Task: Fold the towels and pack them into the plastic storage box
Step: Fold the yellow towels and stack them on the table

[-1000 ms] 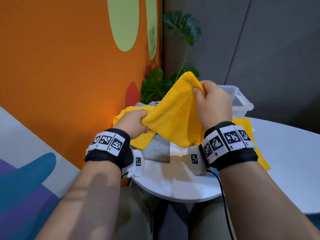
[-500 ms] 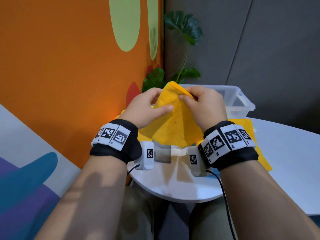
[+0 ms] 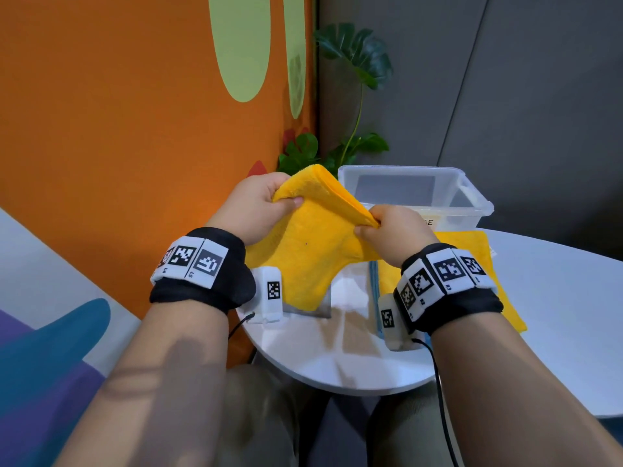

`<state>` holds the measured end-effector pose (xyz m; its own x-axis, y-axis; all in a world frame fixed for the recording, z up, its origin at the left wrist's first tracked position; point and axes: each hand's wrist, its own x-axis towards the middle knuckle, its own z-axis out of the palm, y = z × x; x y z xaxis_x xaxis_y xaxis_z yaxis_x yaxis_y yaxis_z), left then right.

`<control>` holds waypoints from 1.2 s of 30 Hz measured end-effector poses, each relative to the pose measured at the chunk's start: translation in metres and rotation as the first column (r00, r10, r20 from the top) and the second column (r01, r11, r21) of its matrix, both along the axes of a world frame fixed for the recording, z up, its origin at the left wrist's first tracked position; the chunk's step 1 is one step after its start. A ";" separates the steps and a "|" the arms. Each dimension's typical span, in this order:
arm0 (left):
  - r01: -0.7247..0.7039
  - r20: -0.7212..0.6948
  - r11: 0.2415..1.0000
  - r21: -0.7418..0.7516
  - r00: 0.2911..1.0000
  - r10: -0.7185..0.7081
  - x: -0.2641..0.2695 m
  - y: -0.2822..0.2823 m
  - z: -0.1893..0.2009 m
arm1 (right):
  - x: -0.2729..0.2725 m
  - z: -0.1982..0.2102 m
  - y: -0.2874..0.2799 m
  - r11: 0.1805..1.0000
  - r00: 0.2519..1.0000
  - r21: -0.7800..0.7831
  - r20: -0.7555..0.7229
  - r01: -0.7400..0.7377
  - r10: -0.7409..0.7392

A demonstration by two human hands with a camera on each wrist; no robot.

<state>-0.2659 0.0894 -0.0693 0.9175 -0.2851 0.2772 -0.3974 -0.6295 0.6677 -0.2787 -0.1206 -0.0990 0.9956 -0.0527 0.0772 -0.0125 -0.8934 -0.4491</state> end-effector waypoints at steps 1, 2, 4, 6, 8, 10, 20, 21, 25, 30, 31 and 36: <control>-0.007 -0.010 1.000 -0.008 1.000 0.007 0.000 0.002 0.000 | 0.001 0.000 -0.001 1.000 1.000 0.000 0.010 0.015 -0.015; -0.015 -0.017 1.000 -0.018 1.000 0.014 0.000 0.003 0.000 | 0.001 0.001 -0.002 1.000 0.999 -0.004 0.022 0.027 -0.027; -0.035 -0.030 0.999 -0.034 0.999 0.034 0.001 0.006 -0.001 | 0.001 0.002 -0.004 0.999 0.998 -0.006 0.040 0.049 -0.049; -0.054 -0.043 0.997 -0.046 0.998 0.052 0.002 0.008 -0.002 | 0.001 0.002 -0.006 0.997 0.995 -0.001 0.061 0.079 -0.079; -0.068 -0.043 0.995 -0.072 0.997 0.065 0.003 0.009 -0.004 | 0.000 0.003 -0.006 0.992 0.988 0.043 0.095 0.119 -0.122; -0.088 -0.028 0.989 -0.118 0.996 0.085 0.004 0.009 -0.005 | 0.001 0.002 -0.006 0.980 0.973 0.120 0.152 0.157 -0.175; -0.127 -0.052 0.944 -0.305 0.992 0.117 0.002 -0.001 -0.010 | 0.000 -0.004 -0.001 0.863 0.903 0.479 0.282 0.160 -0.324; -0.132 -0.054 0.937 -0.322 0.991 0.121 0.002 -0.003 -0.010 | 0.000 -0.004 -0.001 0.871 0.896 0.467 0.304 0.155 -0.322; -0.182 -0.052 0.911 -0.371 0.983 0.176 0.004 -0.008 -0.013 | 0.002 -0.007 -0.004 0.882 0.891 0.453 0.336 0.130 -0.304; -0.203 -0.050 0.910 -0.363 0.979 0.198 0.008 -0.007 -0.013 | -0.002 -0.004 -0.008 0.834 0.875 0.546 0.360 0.084 -0.324; -0.199 -0.054 0.911 -0.362 0.980 0.193 0.008 -0.008 -0.014 | -0.002 -0.003 -0.007 0.809 0.875 0.583 0.355 0.067 -0.328; -0.185 -0.064 0.894 -0.409 0.983 0.174 0.009 -0.013 -0.015 | -0.003 -0.002 -0.002 0.746 0.894 0.666 0.338 -0.008 -0.293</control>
